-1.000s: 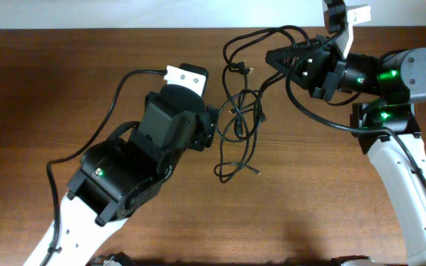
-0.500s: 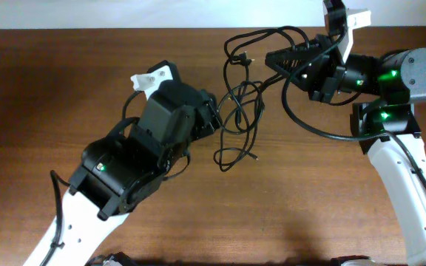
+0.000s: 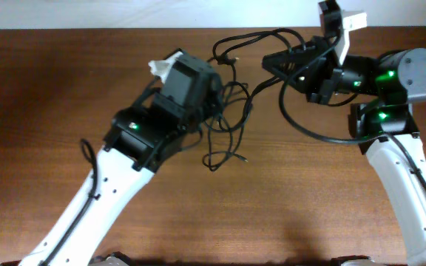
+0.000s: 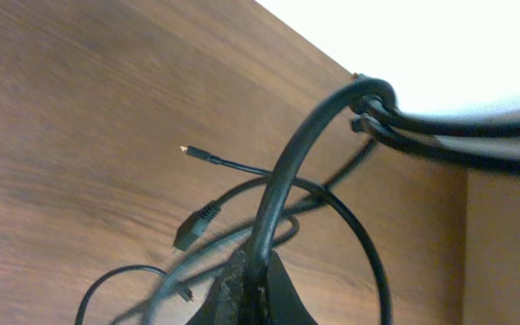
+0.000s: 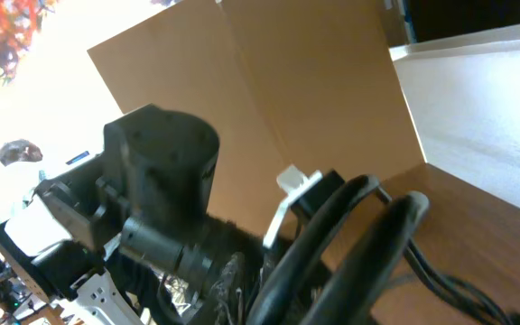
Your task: Untangle cables
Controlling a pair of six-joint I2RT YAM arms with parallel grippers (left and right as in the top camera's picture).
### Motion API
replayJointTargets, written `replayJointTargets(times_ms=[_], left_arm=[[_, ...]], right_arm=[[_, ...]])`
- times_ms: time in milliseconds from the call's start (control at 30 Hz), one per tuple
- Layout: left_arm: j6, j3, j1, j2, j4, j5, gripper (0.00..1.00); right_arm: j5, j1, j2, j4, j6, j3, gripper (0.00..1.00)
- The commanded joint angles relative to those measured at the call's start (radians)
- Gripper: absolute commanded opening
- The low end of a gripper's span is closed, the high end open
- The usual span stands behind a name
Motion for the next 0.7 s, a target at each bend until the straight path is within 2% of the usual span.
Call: replayJointTargets(times_ms=[0,67,167,267,333,433,567,600,633,667], left_arm=[[0.122,0.0,0.085,-0.115,-0.002,-0.006,0.0],[0.161,0.0,0.145,-0.207,-0.001,-0.006,0.0],[0.204,0.0,0.23,-0.333,-0.001,-0.006,0.0],[0.264,0.0,0.304,-0.445,-0.002,-0.006,0.0],[0.29,0.0,0.349,-0.504,-0.002,-0.007,0.0],[0.29,0.0,0.404,-0.543,-0.003,-0.007,0.0],[0.29,0.0,0.461,-0.548,-0.006,-0.007,0.0],[0.29,0.0,0.468,-0.548,-0.006,-0.007,0.0],[0.29,0.0,0.475,-0.547,-0.006,-0.007,0.01],[0.29,0.0,0.478,-0.545,-0.006,-0.007,0.01]], right_arm=[[-0.017,-0.067,-0.002,-0.033,-0.05,0.014,0.04],[-0.024,-0.097,0.012,-0.179,-0.15,0.014,0.04],[0.008,-0.107,0.035,-0.507,-0.417,0.014,0.04],[0.235,-0.107,0.043,-0.842,-0.677,0.014,0.04],[0.394,-0.107,0.043,-0.958,-0.765,0.014,0.04],[0.67,-0.12,0.043,-1.007,-0.771,0.014,0.04],[1.061,-0.169,0.043,-1.077,-0.663,0.014,0.04],[1.106,-0.182,0.043,-1.091,-0.659,0.014,0.06],[1.113,-0.195,0.043,-1.099,-0.659,0.014,0.27],[1.115,-0.201,0.043,-1.1,-0.66,0.014,0.36]])
